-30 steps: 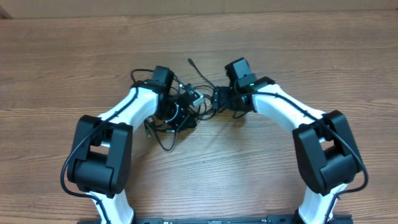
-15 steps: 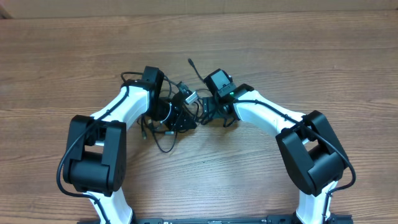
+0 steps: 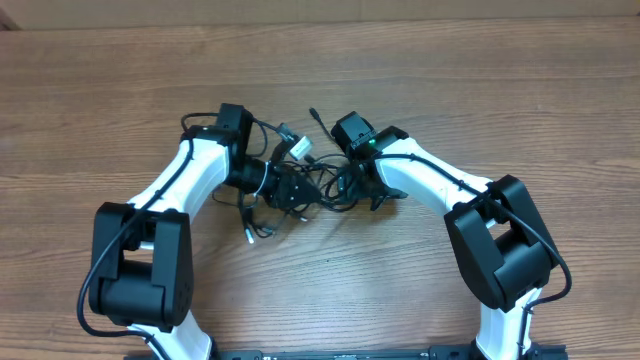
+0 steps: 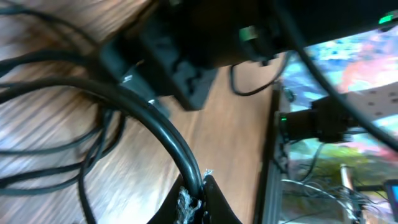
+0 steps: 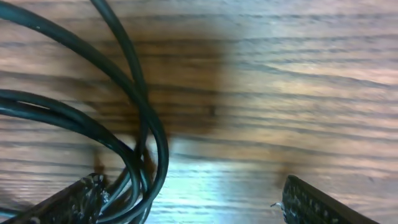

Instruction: Untangle cables

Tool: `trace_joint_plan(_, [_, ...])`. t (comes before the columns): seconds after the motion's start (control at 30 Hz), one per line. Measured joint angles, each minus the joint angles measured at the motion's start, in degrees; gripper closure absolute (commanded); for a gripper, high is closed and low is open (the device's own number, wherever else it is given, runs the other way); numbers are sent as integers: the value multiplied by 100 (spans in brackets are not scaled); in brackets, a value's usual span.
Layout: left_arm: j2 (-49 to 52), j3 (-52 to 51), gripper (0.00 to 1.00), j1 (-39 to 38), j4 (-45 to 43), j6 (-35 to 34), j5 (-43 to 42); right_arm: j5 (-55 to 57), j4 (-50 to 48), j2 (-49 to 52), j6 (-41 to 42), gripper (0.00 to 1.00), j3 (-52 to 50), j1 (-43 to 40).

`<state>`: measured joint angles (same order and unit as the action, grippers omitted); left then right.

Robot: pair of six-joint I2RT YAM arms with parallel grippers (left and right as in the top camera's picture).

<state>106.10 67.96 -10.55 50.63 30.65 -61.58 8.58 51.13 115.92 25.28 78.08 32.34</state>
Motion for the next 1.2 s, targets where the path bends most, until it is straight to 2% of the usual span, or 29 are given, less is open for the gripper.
trace_joint_plan(0.27, [-170,0,96,151,37,-116,-452,295,243,-4,17,10,22,-247])
trace_joint_plan(0.57, [-1792,286,96,876,-35,-481,-706,291,66,-146,151,9,-236,-977])
trace_joint_plan(0.67, [-2428,404,96,1274,-251,-800,-693,238,50,-166,146,9,-269,-1156])
trace_joint_plan(0.93, [-3314,398,96,2068,-566,-1961,348,-46,33,-166,66,9,-284,-1464])
trace_joint_plan(1.07, [-3727,448,96,2531,-651,-2481,962,26,79,-166,118,9,-286,-1869])
trace_joint_plan(1.2, [-3897,533,95,2601,-498,-2929,1644,144,96,-177,162,9,-286,-2142])
